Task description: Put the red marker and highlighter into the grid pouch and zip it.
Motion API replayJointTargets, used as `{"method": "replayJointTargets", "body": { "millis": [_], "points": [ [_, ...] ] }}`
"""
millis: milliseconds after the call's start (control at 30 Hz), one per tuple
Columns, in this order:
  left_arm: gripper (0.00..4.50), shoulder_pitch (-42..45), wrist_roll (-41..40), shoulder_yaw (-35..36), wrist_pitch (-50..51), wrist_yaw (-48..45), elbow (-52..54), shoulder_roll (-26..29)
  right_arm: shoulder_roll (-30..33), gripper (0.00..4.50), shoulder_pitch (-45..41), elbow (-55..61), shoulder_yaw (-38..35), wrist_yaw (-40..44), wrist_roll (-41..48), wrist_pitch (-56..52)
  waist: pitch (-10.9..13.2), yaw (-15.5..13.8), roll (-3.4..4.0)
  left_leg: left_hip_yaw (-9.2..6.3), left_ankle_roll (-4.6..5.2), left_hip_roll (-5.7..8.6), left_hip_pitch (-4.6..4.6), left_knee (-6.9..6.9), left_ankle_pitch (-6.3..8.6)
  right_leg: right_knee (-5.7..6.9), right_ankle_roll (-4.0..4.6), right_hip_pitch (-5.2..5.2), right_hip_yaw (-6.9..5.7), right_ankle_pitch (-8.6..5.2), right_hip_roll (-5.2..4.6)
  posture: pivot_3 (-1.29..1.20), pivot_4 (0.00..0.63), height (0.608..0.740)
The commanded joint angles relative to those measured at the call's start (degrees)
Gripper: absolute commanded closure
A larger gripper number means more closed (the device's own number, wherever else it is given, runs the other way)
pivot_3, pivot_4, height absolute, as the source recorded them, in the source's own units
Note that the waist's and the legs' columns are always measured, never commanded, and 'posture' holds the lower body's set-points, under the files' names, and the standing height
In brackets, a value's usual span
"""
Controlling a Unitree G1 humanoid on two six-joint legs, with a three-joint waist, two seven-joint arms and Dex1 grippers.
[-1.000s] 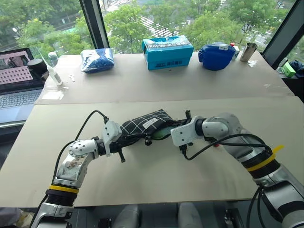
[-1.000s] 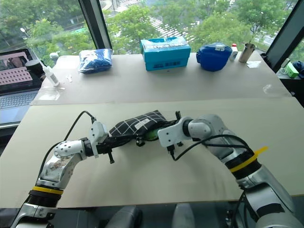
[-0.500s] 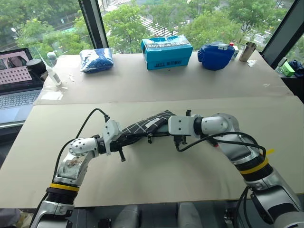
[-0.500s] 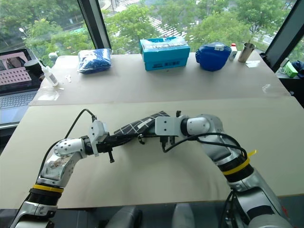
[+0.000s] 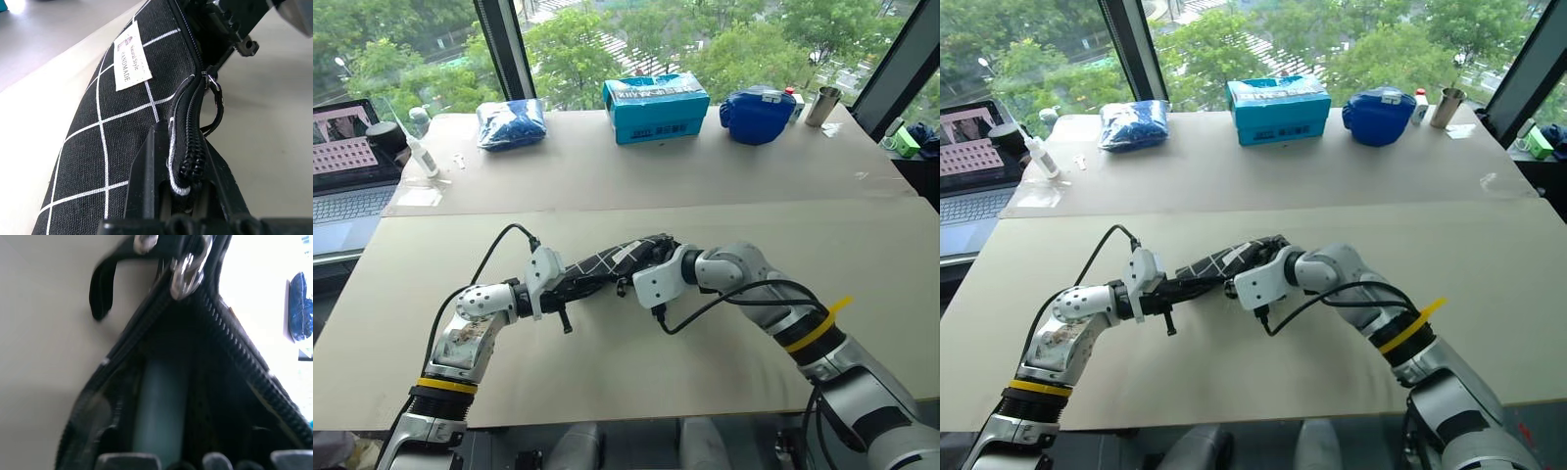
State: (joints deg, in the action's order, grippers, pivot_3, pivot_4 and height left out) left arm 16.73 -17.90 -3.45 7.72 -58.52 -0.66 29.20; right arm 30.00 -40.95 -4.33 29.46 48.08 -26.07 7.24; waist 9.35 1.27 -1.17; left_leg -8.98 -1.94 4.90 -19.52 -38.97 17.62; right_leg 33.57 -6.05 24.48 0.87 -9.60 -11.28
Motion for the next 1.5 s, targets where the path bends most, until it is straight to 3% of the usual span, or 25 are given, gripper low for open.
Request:
{"method": "replayJointTargets", "body": {
  "millis": [33, 167, 333, 467, 700, 1133, 1333, 1467, 1500],
  "points": [
    [4.5, -0.2, -0.7, 0.7, -0.6, 0.4, 2.0, -0.1, 0.4, 0.86, -0.8, 3.6, -8.0, 4.4, 9.1, -7.5, 0.0, 0.0, 0.0, 0.0, 0.0, 0.0, 0.0, 0.0, 0.0, 0.0, 0.0, 0.0, 0.0, 0.0, 0.0, 0.0, 0.15, 0.74],
    [4.5, -0.1, -0.9, 0.9, -0.3, 1.1, 1.8, -0.2, 3.0, 0.86, -0.4, 8.8, -18.0, 9.6, 22.0, -18.5, 0.0, -0.3, 0.0, -0.03, 0.01, 0.01, -0.04, -0.01, 0.0, -0.03, 0.01, 0.0, 0.0, 0.01, 0.0, 0.0, 0.15, 0.74],
    [4.5, 0.2, -1.5, 1.6, 0.0, 2.1, 1.3, -0.6, 8.2, 0.86, 6.5, 16.8, -31.9, 13.8, 38.4, -34.6, 0.0, -0.6, 0.0, -0.12, 0.02, 0.0, -0.1, 0.03, 0.01, -0.09, 0.01, -0.01, -0.07, 0.01, 0.0, 0.0, 0.15, 0.74],
    [4.5, 0.3, -1.7, 1.8, 0.2, 1.9, 1.1, -0.6, 9.0, 0.86, 13.1, 19.2, -39.6, 7.6, 42.8, -45.1, 0.0, -0.3, 0.01, -0.09, 0.04, 0.0, -0.14, 0.04, 0.02, -0.34, 0.02, -0.04, -0.08, 0.03, 0.0, 0.0, 0.15, 0.74],
    [4.5, 0.9, -2.0, 1.5, 0.8, 1.5, 0.9, -0.9, 9.0, 0.86, 24.1, 18.4, -39.5, -3.8, 38.3, -48.5, 0.0, -0.4, 0.01, -0.03, 0.05, 0.0, -0.17, 0.01, 0.03, -0.35, 0.0, -0.02, -0.05, 0.05, 0.0, 0.0, 0.15, 0.74],
    [4.5, 2.2, -2.1, 1.6, 1.3, 1.5, 0.4, -1.8, 9.1, 0.86, 26.3, 9.8, -33.7, -6.7, 37.5, -49.8, 0.0, -0.4, 0.01, -0.03, 0.04, 0.01, -0.14, -0.01, 0.02, -0.38, -0.01, -0.09, -0.06, 0.06, 0.0, 0.0, 0.15, 0.74],
    [4.5, 2.0, -2.2, 1.8, 1.4, 2.0, 0.8, -1.8, 11.5, 2.41, 25.3, 7.2, -31.9, -6.3, 37.4, -51.3, 0.0, -0.5, -0.03, -0.03, 0.06, 0.0, 0.1, -0.01, 0.03, -0.42, -0.02, -0.31, -0.06, 0.06, 0.0, 0.0, 0.15, 0.74],
    [4.5, 1.9, -2.2, 1.9, 1.4, 2.1, 0.8, -1.7, 12.2, 3.85, 23.8, 7.8, -32.9, -6.0, 38.9, -52.1, 0.0, -0.6, -0.05, -0.03, 0.06, 0.0, 0.12, -0.02, 0.03, -0.42, -0.02, -0.34, -0.05, 0.06, 0.0, 0.0, 0.15, 0.74],
    [4.5, 1.9, -2.3, 1.8, 1.4, 2.1, 0.8, -1.7, 12.3, 3.94, 23.4, 8.3, -33.2, -5.8, 39.5, -52.5, 0.0, -0.6, -0.05, -0.03, 0.06, 0.0, 0.12, -0.01, 0.03, -0.42, -0.02, -0.33, -0.05, 0.06, 0.0, 0.0, 0.15, 0.74]
  ]
}}
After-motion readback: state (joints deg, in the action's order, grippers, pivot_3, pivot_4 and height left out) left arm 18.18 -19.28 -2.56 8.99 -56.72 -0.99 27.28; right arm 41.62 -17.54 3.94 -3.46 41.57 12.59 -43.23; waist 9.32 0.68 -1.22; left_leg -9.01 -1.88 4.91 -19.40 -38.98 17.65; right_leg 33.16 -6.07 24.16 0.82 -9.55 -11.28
